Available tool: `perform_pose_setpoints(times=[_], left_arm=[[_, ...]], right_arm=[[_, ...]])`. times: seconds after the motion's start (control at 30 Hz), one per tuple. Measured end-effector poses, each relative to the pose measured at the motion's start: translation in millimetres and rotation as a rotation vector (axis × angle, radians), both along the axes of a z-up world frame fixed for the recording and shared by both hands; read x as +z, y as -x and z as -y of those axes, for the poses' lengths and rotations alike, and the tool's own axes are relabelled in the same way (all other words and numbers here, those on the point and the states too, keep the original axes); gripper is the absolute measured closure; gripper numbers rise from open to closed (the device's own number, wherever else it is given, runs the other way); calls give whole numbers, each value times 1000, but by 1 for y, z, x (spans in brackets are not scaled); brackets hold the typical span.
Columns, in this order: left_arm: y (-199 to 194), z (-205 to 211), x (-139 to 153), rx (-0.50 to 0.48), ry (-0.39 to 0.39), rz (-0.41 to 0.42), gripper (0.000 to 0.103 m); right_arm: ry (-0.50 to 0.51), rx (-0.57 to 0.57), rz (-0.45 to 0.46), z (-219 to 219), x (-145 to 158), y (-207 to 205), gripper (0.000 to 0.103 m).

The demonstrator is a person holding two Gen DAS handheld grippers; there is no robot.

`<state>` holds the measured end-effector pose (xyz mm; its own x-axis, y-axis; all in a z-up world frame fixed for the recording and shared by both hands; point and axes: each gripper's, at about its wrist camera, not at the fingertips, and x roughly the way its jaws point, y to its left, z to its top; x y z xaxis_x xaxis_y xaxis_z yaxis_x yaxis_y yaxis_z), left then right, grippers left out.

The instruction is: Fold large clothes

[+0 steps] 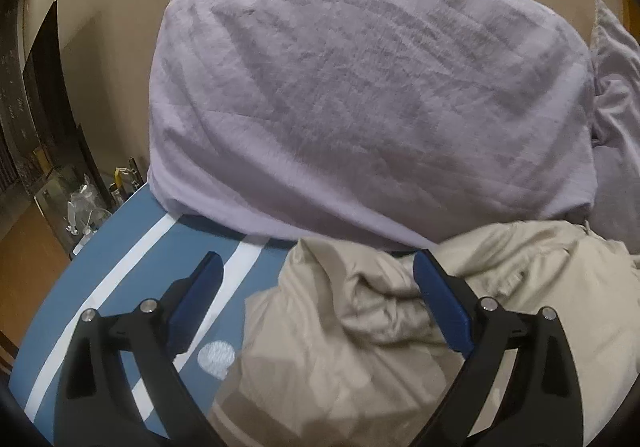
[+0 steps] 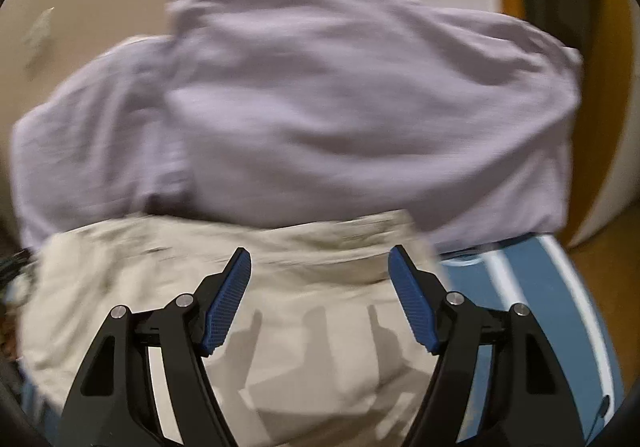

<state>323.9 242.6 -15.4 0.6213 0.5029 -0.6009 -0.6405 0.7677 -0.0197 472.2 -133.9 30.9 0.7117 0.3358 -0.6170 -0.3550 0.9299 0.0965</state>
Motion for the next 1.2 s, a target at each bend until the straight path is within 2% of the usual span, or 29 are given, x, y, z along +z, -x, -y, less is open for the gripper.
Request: perform_pose_setpoints(times=[0.13,0.23,0.5,0.53,0.57,0.6,0.67,0.73,0.83,0.93,1.07,1.2], left_arm=[[10,14,4,-48,5,-11,7],[12,29,6,-95,-7,-35,7],[14,70,5,-202,-30,-64,7],[14,72,4,-211,-30,-64,7],[13,74,3,-217,-31,-64,7],[13,76,2,-225,-32,-64,7],[11,79,0,-238,-37,-62,7],[10,83,0,-251,-40,-53,7],[8,90,1,-277,-47,-35,7],[3,99,2,-301,-58,-18,7],[-9,113,-1,-322,-97,-13,7],[-21,118,-10,-323,-105,-22,7]], right_arm=[[2,171,-54,-56,4,30,32],[-7,247,-108,-87,-1,41,33],[31,290,-204,-141,-30,49,36],[47,289,-206,-147,-34,47,44],[64,287,-204,-149,-39,46,58],[83,287,-200,-153,-44,46,65],[127,270,-154,-162,-49,44,88],[126,250,-129,-166,-50,39,96],[86,205,-123,-167,-55,22,99],[94,174,-109,-174,-65,10,100],[113,164,-100,-182,-81,-2,100],[71,163,-121,-176,-89,-10,100]])
